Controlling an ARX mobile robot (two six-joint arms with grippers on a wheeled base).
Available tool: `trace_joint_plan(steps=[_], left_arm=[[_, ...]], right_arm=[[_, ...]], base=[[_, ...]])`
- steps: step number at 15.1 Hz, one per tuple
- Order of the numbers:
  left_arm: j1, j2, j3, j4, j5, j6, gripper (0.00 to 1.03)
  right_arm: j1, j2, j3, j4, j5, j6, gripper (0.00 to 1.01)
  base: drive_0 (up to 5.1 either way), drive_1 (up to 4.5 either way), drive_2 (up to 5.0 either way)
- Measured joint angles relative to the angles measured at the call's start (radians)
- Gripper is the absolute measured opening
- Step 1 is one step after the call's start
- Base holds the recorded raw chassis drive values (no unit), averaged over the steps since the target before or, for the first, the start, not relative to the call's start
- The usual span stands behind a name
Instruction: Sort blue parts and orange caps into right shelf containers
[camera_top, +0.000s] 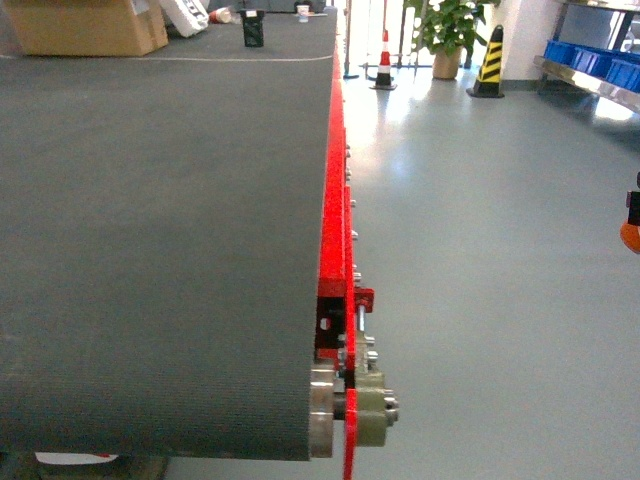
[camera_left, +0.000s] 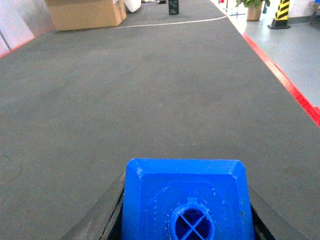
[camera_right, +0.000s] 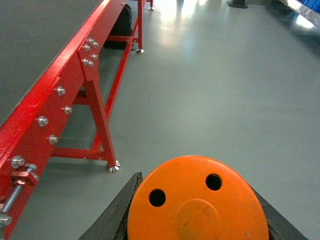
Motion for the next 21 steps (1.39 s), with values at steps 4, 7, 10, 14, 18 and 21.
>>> trace_joint_plan(steps=[4, 7, 10, 14, 18, 21], left_arm=[[0.0, 0.0, 0.0, -0.001, 0.0, 0.0, 0.44], [0.0, 0.0, 0.0, 0.0, 0.0, 0.0, 0.44], [0.0, 0.0, 0.0, 0.001, 0.0, 0.0, 0.44], [0.0, 0.0, 0.0, 0.001, 0.0, 0.0, 0.44], [0.0, 0.0, 0.0, 0.0, 0.0, 0.0, 0.44], [0.0, 0.0, 0.0, 0.002, 0.0, 0.0, 0.44]], right_arm=[[0.0, 0.0, 0.0, 0.001, 0.0, 0.0, 0.44], [0.0, 0.0, 0.0, 0.002, 0.0, 0.0, 0.44], [0.0, 0.0, 0.0, 0.002, 0.0, 0.0, 0.44], [0.0, 0.0, 0.0, 0.004, 0.0, 0.0, 0.44], [0.0, 0.0, 0.0, 0.004, 0.0, 0.0, 0.44], [0.0, 0.0, 0.0, -0.004, 0.0, 0.0, 0.44]], base=[[4.9, -1.56, -3.3], [5.0, -1.42, -3.2], [5.0, -1.46, -3.2], [4.9, -1.5, -3.3], [5.1, -1.37, -3.1], [5.1, -1.3, -3.1]])
